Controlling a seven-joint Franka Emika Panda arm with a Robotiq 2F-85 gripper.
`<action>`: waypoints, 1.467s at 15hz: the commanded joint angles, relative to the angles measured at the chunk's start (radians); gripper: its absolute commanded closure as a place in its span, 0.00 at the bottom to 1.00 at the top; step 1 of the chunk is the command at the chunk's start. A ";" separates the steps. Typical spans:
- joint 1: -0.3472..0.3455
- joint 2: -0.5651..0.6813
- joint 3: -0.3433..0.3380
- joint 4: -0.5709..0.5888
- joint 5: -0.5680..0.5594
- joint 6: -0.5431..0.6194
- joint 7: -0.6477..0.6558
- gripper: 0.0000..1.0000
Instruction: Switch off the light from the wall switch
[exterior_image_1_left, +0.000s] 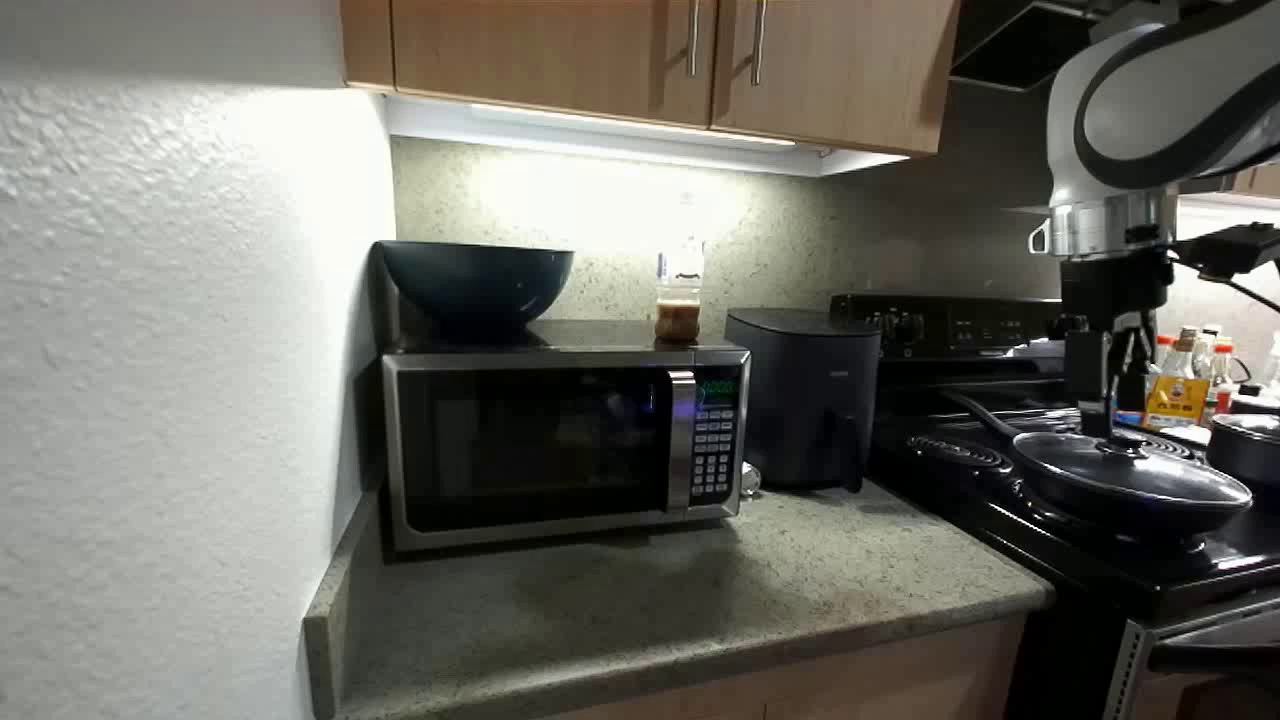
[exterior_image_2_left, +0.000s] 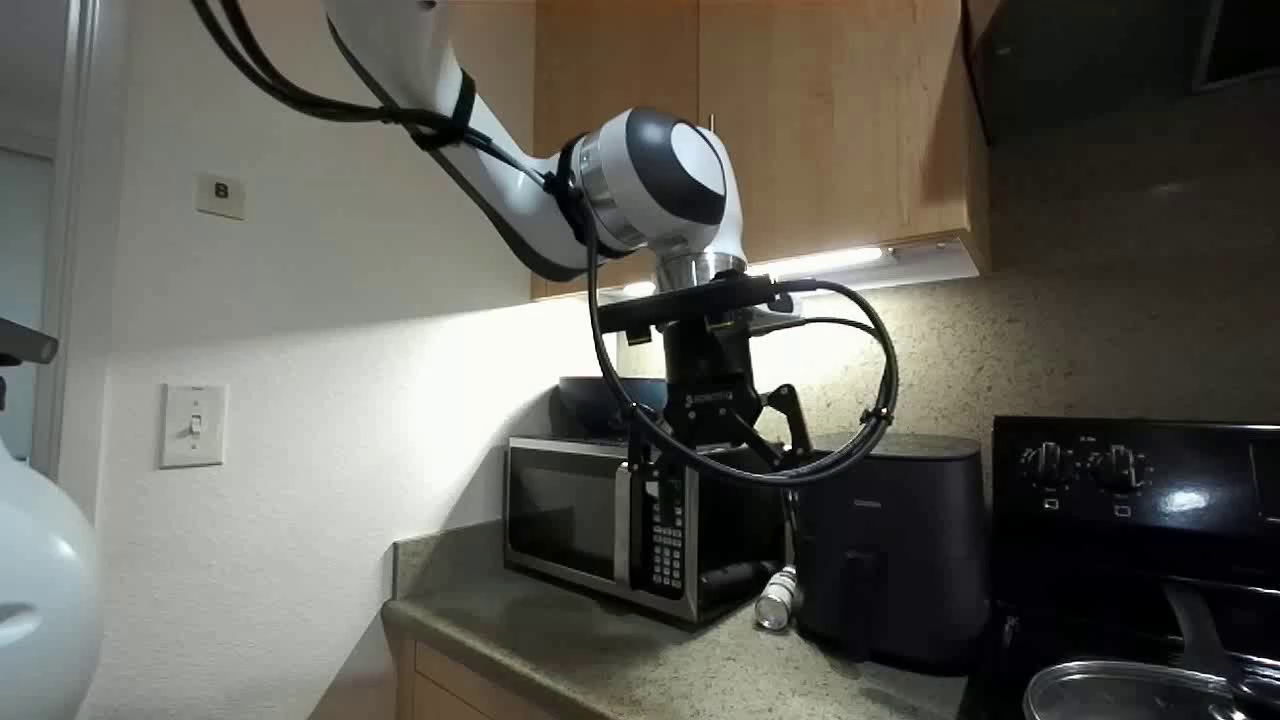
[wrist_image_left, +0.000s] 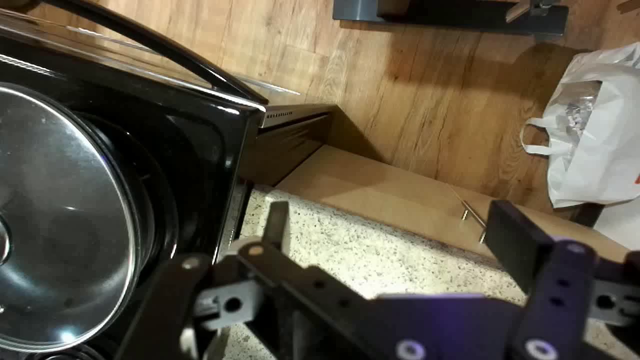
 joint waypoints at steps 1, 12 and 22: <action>0.002 0.000 -0.002 0.001 0.000 -0.002 0.001 0.00; 0.095 0.075 0.077 0.025 -0.025 -0.003 -0.066 0.00; 0.285 0.154 0.222 0.045 -0.023 -0.010 -0.211 0.00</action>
